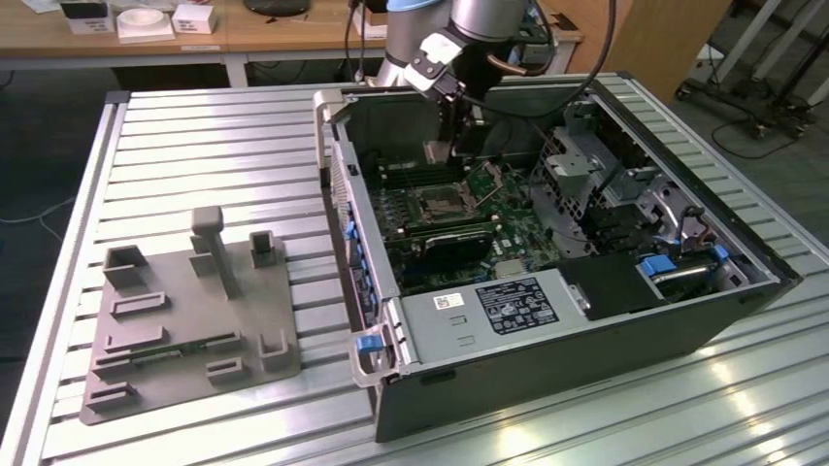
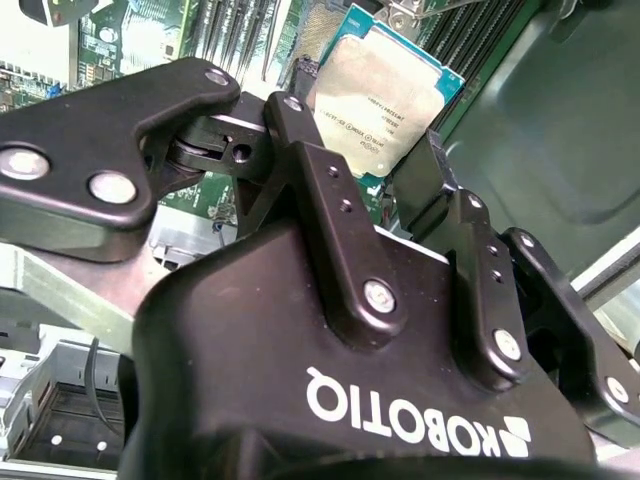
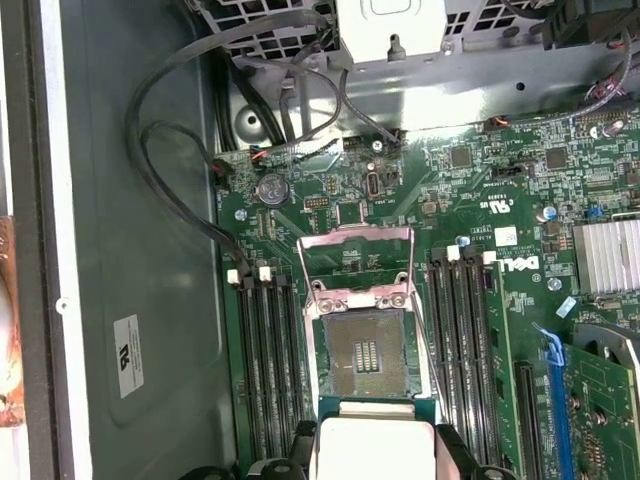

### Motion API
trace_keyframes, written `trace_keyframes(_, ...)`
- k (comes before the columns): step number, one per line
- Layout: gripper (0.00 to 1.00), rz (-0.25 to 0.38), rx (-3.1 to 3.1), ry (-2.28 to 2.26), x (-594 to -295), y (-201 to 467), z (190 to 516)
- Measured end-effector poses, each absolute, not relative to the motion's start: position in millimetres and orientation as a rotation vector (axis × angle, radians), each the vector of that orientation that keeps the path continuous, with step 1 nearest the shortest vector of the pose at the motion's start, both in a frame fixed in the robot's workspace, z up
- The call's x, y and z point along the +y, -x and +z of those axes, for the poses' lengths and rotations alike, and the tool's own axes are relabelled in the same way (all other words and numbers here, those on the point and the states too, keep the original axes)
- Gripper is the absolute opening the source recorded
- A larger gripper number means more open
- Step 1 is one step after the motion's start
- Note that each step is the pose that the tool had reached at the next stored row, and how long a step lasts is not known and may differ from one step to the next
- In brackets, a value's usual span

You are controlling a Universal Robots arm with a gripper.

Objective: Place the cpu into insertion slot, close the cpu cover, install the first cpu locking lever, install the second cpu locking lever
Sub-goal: 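Place the cpu into insertion slot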

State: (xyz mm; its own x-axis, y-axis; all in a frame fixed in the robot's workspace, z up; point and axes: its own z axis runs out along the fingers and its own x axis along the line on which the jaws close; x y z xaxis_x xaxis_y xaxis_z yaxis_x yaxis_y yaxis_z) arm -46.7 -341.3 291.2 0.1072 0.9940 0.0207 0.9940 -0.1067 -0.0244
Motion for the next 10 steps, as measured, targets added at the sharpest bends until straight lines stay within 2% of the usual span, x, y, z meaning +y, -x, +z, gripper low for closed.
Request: trace_keyframes(10, 0.54, 0.003, -2.077, 2.313, -341.3, 46.7, 287.9)
